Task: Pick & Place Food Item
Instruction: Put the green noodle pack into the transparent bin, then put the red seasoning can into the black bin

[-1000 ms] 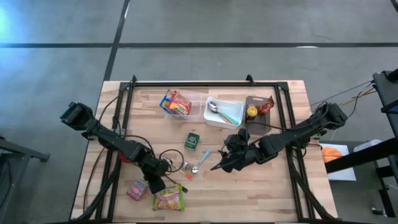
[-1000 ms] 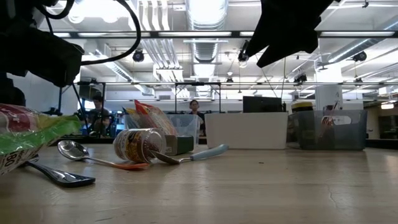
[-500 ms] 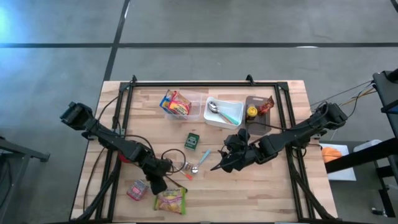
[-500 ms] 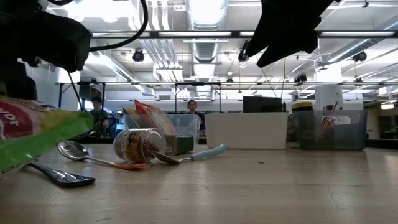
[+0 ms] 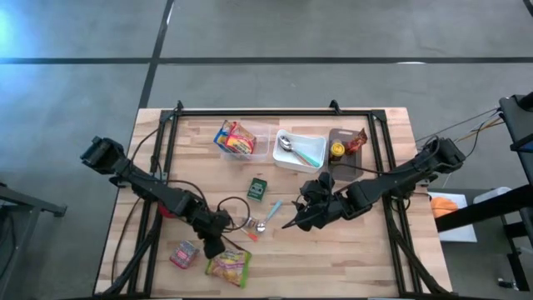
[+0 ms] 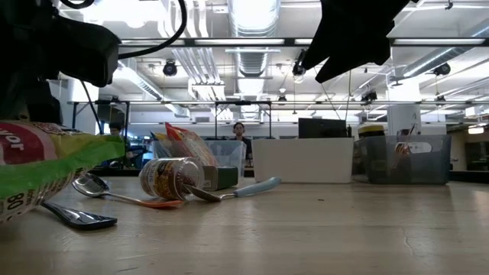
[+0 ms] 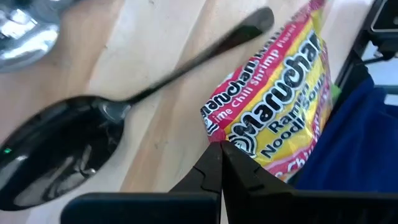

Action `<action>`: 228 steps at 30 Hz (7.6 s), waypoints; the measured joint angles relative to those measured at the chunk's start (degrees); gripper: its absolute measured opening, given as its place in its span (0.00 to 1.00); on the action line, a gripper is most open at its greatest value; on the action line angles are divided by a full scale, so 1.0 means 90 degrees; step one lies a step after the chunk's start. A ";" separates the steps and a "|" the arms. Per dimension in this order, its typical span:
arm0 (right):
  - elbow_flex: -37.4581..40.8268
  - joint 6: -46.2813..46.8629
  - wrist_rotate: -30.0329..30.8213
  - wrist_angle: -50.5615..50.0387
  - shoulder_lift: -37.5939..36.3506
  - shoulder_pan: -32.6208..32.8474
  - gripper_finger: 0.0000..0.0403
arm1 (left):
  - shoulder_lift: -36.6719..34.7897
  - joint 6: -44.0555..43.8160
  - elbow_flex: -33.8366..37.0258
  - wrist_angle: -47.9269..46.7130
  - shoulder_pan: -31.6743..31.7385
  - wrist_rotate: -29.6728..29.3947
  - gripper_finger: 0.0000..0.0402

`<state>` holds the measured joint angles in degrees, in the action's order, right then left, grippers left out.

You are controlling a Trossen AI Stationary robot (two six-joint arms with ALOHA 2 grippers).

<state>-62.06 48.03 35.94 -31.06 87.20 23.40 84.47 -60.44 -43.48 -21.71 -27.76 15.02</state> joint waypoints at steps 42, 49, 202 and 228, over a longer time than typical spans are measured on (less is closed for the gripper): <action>0.0029 0.0048 -0.0045 0.0008 0.0001 0.0109 0.63 | 0.0007 -0.0675 0.0897 0.1188 0.0035 0.0693 0.51; 0.0029 0.0049 -0.0044 0.0008 0.0000 0.0109 0.63 | 0.0007 -0.0676 0.1115 0.1864 0.0035 0.0690 0.34; 0.0070 0.0131 -0.0158 0.0042 0.0223 0.0209 0.63 | 0.1154 0.2401 -0.2720 -0.0709 0.7537 0.1385 0.16; 0.0070 -0.0141 -0.0160 0.0042 0.0223 0.0206 0.63 | 0.0217 0.4003 -0.3084 -0.2291 0.7463 0.3113 0.48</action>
<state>-61.43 46.76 34.50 -30.68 89.21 25.26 86.42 -24.41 -71.24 -42.34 39.41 43.04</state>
